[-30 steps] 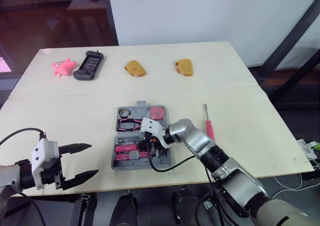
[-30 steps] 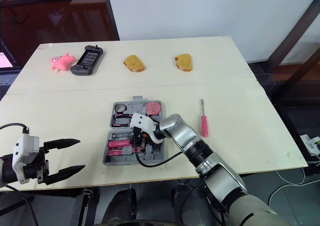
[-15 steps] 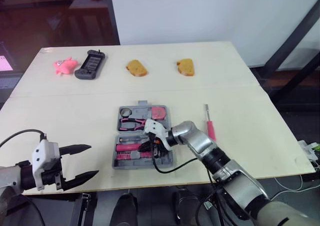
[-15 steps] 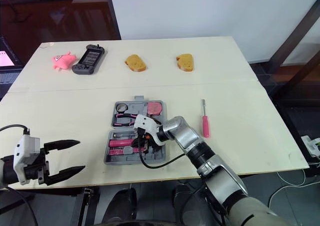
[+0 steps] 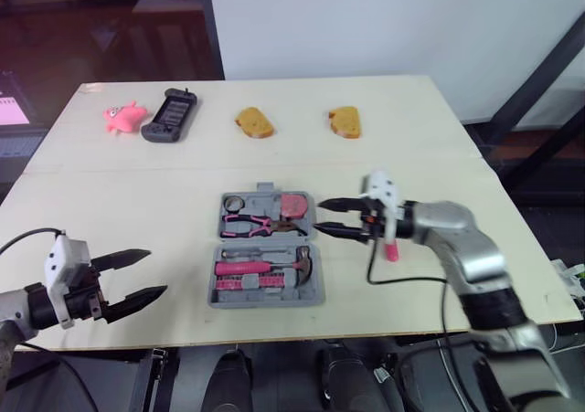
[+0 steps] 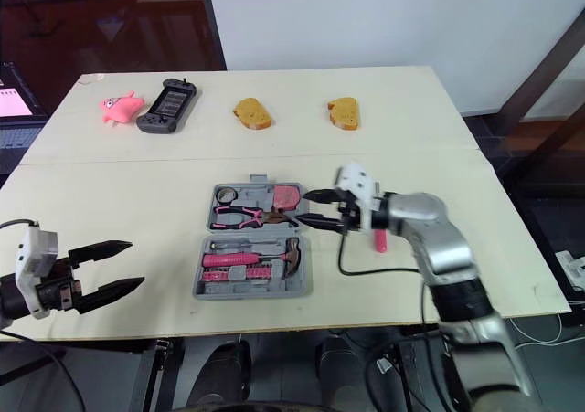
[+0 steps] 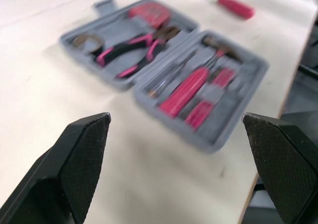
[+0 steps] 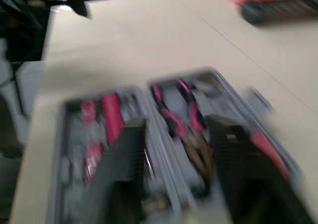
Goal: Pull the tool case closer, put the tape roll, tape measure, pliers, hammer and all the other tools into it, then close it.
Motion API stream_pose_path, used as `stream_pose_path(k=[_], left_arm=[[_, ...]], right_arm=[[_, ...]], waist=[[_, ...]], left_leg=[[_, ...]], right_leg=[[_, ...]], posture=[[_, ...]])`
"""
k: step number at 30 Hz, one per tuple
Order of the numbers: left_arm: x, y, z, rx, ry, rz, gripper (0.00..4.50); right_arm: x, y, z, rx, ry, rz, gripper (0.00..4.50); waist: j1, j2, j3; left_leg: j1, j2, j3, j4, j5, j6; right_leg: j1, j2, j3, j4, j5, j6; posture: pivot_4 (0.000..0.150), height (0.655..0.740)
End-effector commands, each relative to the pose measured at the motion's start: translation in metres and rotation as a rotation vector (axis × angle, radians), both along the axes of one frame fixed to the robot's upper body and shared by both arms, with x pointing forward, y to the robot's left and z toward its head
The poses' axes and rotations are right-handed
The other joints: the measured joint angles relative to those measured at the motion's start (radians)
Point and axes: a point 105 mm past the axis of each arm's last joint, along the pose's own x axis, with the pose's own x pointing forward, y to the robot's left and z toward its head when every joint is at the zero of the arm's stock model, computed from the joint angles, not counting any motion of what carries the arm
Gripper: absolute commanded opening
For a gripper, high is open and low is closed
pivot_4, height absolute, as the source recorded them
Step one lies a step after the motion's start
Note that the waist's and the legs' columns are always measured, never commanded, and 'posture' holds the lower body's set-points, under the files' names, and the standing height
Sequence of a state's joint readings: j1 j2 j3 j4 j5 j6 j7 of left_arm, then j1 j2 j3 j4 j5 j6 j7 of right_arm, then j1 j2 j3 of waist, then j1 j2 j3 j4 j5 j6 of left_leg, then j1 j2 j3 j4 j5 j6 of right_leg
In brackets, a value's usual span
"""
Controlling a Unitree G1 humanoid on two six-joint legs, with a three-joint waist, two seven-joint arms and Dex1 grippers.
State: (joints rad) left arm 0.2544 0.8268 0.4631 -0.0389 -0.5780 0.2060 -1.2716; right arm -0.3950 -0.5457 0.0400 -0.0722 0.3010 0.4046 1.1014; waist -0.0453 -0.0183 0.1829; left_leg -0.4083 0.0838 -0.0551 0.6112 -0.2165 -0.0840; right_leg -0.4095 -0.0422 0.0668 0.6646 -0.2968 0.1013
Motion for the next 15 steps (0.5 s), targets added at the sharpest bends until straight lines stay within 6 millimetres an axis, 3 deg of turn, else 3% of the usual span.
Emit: stream_pose_path(k=[1, 2, 4, 7, 12, 15], left_arm=[[0.001, 0.034, 0.006, 0.02, -0.079, 0.134, 4.5], [-0.002, 0.047, 0.003, 0.014, -0.089, 0.193, 4.5], [-0.011, 0.071, -0.004, 0.011, -0.101, 0.298, 4.5], [-0.022, 0.094, -0.008, 0.013, -0.11, 0.39, 4.5], [-0.026, 0.114, -0.004, 0.008, -0.149, 0.474, 4.5], [-0.021, 0.113, 0.0, 0.004, -0.172, 0.471, 4.5]], right_arm=[[-0.012, -0.037, 0.01, 0.027, -0.066, -0.125, 4.09], [-0.015, -0.055, 0.005, 0.037, -0.06, -0.198, 4.39], [-0.026, -0.087, -0.009, 0.011, -0.057, -0.308, 4.39], [-0.04, -0.119, -0.018, 0.026, -0.057, -0.448, 4.39], [-0.054, -0.163, -0.029, 0.028, -0.072, -0.651, 4.39], [-0.054, -0.172, -0.029, 0.052, -0.077, -0.701, 4.39]], waist=[[0.001, 0.0, 0.0], [0.002, 0.0, 0.0], [0.002, -0.001, 0.0], [0.001, -0.002, 0.0], [0.001, -0.002, 0.0], [0.004, -0.003, -0.001]], left_leg=[[0.0, 0.0, 0.0, 0.0, 0.0, 0.0], [0.0, 0.0, 0.0, 0.0, 0.0, 0.0], [0.0, 0.0, 0.0, 0.0, 0.0, 0.0], [0.0, -0.001, 0.002, 0.0, 0.0, 0.0], [0.001, -0.001, 0.002, 0.001, 0.0, 0.0], [0.001, -0.001, 0.003, 0.001, 0.0, 0.0]], right_leg=[[0.0, 0.0, 0.0, 0.0, 0.0, 0.0], [0.0, 0.0, 0.0, 0.0, 0.0, -0.001], [0.0, 0.0, 0.0, -0.001, 0.0, 0.0], [0.001, -0.002, 0.001, -0.002, -0.001, 0.0], [0.002, -0.002, 0.001, -0.002, 0.0, -0.002], [0.002, -0.003, 0.001, -0.002, 0.0, -0.001]], posture=[[0.15, 0.74], [0.15, 0.74], [0.15, 0.74], [0.15, 0.74], [0.15, 0.74], [0.15, 0.74]])
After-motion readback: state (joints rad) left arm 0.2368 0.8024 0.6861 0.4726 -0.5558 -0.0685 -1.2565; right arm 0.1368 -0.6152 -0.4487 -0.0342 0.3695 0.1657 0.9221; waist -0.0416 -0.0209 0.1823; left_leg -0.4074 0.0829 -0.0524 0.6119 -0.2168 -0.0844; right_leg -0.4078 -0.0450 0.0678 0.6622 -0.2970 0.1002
